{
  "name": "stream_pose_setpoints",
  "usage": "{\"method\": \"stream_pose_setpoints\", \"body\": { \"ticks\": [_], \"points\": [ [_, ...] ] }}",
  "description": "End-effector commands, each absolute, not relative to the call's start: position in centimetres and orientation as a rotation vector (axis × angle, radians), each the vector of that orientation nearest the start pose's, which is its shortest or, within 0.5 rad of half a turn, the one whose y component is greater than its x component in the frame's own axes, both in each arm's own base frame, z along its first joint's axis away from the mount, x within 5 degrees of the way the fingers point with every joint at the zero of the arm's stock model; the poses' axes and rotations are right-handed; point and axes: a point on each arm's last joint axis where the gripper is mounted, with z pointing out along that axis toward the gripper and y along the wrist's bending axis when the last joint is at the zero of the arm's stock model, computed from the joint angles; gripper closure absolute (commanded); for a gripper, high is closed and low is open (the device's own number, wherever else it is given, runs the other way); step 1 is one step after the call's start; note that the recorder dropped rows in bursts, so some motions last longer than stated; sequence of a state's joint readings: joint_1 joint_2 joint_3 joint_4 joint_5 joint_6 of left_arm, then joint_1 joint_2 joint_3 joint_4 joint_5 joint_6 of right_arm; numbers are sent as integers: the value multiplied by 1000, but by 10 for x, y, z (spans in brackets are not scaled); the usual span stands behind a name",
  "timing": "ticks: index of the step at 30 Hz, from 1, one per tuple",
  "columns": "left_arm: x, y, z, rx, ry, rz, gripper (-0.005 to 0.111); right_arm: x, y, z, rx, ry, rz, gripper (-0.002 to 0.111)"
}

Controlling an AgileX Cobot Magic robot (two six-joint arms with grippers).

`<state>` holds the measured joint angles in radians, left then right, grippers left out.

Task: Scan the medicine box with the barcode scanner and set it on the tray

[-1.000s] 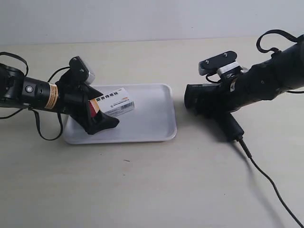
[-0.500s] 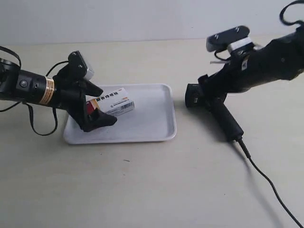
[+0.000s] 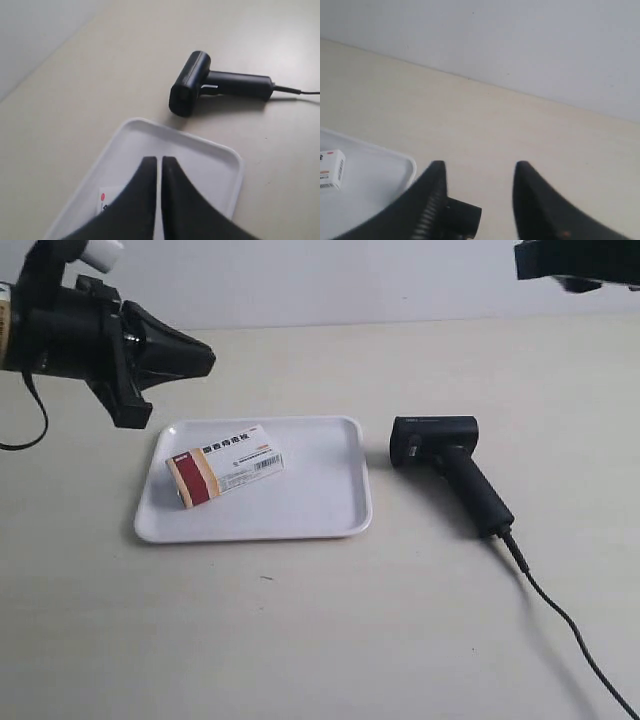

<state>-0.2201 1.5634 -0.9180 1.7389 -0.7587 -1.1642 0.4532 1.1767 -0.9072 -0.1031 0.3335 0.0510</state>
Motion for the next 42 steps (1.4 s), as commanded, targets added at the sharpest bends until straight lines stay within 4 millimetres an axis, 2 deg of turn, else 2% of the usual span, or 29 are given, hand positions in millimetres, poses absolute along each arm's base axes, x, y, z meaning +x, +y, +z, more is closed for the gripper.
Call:
{"method": "stream_pose_setpoints", "body": {
  "ticks": [1,3,9,14,17,20,25,31,38,41,42],
  "points": [
    [263,-120,268,1164,1737,-583,105,212,100,342,-452,1958,245,101],
    [251,-115,269,1109,1769,-558,105,205,97,339,-432,1919,268,108],
    [209,-91,265,875,1878,-432,105,183,89,313,-395,1807,328,108],
    [163,-70,254,643,1877,-377,105,173,84,282,-372,1887,348,108],
    [140,-59,252,534,1836,-342,105,173,84,279,-375,1912,341,108],
    [120,-52,250,497,1773,-323,105,173,84,279,-375,1912,341,108],
    [92,-52,241,488,1696,-416,105,173,84,279,-375,1912,341,108],
    [81,-52,239,522,1637,-421,105,173,84,279,-375,1912,341,108],
    [81,-49,239,592,1610,-311,105,173,84,279,-375,1912,341,108],
    [83,-36,235,447,1636,-216,105,173,84,279,-375,1912,341,108],
    [82,-29,232,350,1641,-190,105,173,84,279,-375,1912,341,108]
  ]
}}
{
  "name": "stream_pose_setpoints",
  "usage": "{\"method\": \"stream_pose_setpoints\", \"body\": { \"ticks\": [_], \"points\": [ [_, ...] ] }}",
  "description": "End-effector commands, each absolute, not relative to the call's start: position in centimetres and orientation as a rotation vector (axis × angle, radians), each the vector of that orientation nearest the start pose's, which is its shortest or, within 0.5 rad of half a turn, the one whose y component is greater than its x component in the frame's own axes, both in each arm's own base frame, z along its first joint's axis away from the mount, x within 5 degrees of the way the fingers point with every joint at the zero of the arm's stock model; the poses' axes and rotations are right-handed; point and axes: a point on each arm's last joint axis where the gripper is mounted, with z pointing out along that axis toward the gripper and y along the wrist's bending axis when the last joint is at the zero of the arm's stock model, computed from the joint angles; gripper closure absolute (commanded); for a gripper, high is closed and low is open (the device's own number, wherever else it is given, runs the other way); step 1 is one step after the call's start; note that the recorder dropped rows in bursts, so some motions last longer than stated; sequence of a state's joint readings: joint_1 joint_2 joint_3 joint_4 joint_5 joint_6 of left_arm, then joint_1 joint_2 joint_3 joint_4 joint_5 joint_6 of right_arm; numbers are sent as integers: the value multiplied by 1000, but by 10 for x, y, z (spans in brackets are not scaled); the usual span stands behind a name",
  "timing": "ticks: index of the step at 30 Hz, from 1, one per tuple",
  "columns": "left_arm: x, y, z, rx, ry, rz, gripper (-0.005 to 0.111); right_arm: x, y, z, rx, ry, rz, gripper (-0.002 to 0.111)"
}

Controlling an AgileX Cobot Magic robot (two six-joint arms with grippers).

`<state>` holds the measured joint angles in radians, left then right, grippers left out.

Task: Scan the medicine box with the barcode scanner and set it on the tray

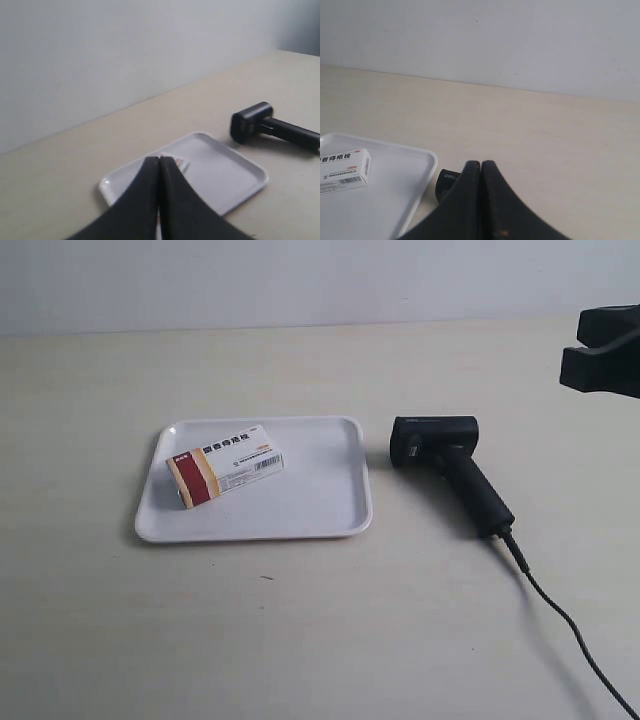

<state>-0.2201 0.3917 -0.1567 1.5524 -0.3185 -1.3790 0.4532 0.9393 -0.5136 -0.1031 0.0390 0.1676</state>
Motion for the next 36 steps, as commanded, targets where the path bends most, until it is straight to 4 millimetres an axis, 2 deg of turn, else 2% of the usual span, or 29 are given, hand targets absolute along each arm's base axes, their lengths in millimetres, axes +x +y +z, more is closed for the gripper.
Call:
{"method": "stream_pose_setpoints", "body": {
  "ticks": [1,6,8,17,20,25,36],
  "points": [
    [79,-21,229,259,1641,-151,105,173,84,279,-375,1912,341,108],
    [62,3,209,26,1564,46,105,173,84,279,-375,1912,341,108],
    [56,7,212,-8,1501,89,105,173,84,279,-375,1912,341,108],
    [56,7,211,-31,1506,82,105,173,84,279,-377,1912,339,108],
    [56,8,207,10,1554,134,105,173,84,279,-377,1912,339,108],
    [56,0,201,128,1616,122,105,173,84,279,-377,1912,339,108],
    [56,1,192,51,1712,56,105,173,84,279,-375,1912,341,108]
  ]
}}
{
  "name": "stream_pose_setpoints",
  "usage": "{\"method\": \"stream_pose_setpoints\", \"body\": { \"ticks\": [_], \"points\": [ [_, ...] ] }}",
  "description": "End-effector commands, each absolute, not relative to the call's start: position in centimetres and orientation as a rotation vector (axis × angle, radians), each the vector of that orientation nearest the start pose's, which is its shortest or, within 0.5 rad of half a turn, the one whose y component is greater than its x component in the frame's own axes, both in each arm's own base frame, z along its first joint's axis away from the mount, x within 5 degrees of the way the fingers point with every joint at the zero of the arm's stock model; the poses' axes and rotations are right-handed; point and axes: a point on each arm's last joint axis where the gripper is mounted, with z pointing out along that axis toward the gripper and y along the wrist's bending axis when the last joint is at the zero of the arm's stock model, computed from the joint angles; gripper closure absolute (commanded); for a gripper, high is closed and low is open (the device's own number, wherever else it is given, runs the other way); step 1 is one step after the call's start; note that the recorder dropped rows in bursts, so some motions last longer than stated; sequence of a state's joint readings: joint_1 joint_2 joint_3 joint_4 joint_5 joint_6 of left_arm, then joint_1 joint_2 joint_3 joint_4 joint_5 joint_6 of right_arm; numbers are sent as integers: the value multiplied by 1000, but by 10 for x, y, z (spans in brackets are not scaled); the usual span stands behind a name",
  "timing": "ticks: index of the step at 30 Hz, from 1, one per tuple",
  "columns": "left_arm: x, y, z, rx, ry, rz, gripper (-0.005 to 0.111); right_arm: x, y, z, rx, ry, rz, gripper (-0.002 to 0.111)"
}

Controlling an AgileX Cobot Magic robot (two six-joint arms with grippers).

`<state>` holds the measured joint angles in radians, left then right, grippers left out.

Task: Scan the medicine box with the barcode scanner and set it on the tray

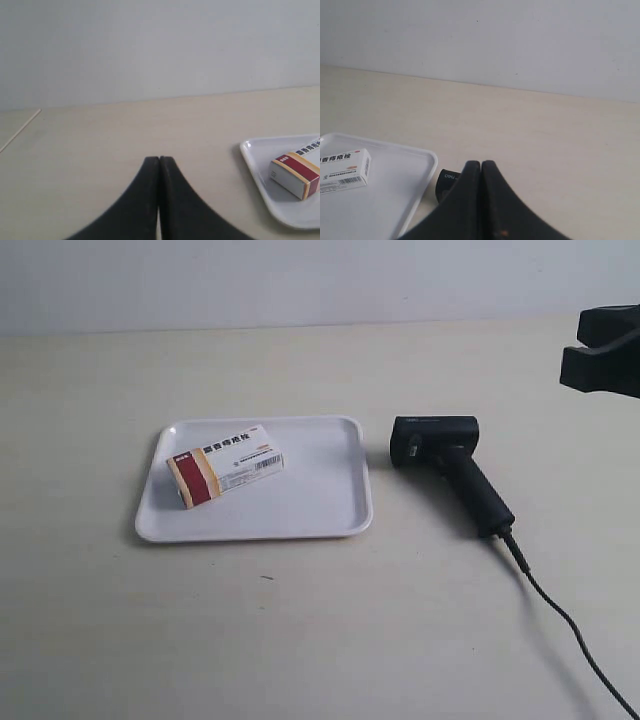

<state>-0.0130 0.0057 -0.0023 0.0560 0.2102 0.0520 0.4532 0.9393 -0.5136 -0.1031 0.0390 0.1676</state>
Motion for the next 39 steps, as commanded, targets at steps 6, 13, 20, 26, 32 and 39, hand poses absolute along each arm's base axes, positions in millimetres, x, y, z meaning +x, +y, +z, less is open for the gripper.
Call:
{"method": "stream_pose_setpoints", "body": {
  "ticks": [6,13,20,26,32,39],
  "points": [
    [55,1,192,50,1717,56,105,173,84,279,-375,1912,341,108],
    [55,1,190,53,1740,61,105,173,84,279,-375,1912,341,108],
    [55,1,190,53,1740,61,105,173,84,279,-375,1912,341,108],
    [55,1,190,53,1740,61,105,173,84,279,-375,1912,341,108],
    [55,1,190,53,1740,61,105,173,84,281,-353,1877,366,108],
    [55,1,190,53,1740,61,105,136,67,234,-294,1847,417,108]
  ]
}}
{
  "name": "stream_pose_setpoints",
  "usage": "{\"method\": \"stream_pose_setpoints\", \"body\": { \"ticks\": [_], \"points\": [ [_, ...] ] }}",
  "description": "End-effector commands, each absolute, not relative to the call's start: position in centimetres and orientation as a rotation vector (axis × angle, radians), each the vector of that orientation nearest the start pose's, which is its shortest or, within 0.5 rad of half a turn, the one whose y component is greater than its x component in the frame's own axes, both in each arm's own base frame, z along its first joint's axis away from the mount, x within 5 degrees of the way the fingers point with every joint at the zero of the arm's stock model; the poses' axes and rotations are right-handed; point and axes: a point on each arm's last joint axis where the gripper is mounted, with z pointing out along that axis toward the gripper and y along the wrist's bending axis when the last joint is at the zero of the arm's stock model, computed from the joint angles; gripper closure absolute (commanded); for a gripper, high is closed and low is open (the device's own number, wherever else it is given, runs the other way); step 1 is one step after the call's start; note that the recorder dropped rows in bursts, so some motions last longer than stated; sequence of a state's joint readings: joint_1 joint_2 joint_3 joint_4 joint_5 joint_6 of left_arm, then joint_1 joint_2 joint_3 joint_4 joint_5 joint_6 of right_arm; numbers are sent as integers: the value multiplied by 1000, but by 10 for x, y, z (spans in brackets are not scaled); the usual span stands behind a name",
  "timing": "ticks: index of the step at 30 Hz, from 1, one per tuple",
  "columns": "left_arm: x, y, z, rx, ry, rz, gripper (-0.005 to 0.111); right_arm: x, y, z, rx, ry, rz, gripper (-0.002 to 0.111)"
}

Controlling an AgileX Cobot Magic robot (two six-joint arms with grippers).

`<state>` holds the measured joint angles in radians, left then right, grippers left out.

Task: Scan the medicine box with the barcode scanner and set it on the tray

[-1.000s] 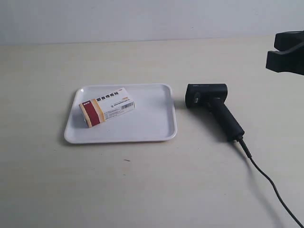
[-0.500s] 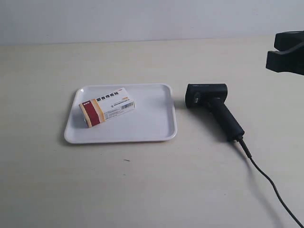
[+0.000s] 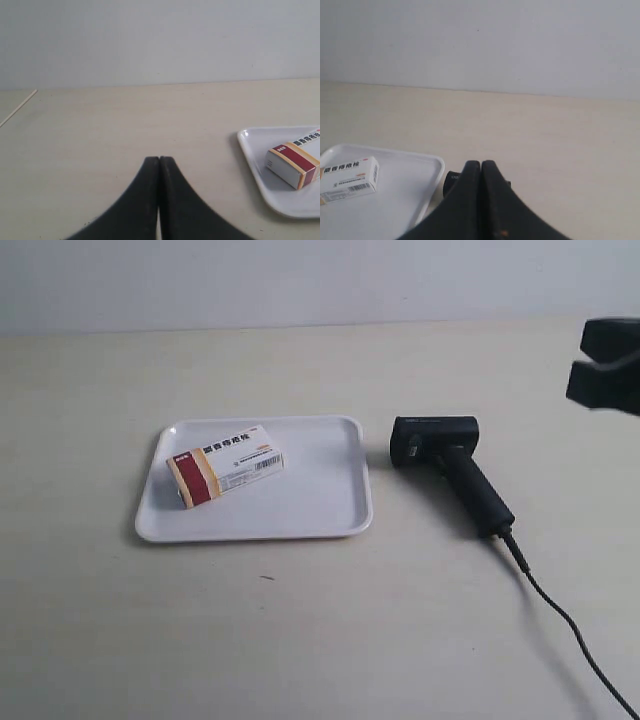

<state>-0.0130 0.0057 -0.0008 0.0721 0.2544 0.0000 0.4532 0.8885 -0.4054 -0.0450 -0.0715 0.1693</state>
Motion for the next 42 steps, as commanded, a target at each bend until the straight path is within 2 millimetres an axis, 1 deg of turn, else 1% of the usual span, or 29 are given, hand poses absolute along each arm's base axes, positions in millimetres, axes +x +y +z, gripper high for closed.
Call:
{"method": "stream_pose_setpoints", "body": {
  "ticks": [1,5,7,12,16,21,24,27,31,34,42],
  "points": [
    [55,1,190,53,1740,61,105,130,63,228,-270,1837,431,108],
    [55,1,190,53,1740,61,105,103,48,197,-159,1854,481,108],
    [55,1,190,53,1740,61,105,94,43,188,-137,1853,492,108],
    [55,1,190,53,1740,61,105,86,40,191,-137,1827,509,108],
    [55,1,190,53,1740,61,105,81,36,198,-120,1748,519,108],
    [55,1,190,53,1740,61,105,71,21,208,-4,1615,446,108],
    [55,1,190,53,1740,61,105,65,14,210,61,1572,388,108],
    [55,1,190,53,1740,61,105,60,10,207,85,1575,332,108],
    [55,1,190,53,1740,61,105,56,8,202,38,1610,241,108],
    [55,1,190,53,1740,61,105,56,7,199,38,1646,234,108],
    [55,1,190,53,1740,61,105,56,7,198,38,1650,234,108]
  ]
}}
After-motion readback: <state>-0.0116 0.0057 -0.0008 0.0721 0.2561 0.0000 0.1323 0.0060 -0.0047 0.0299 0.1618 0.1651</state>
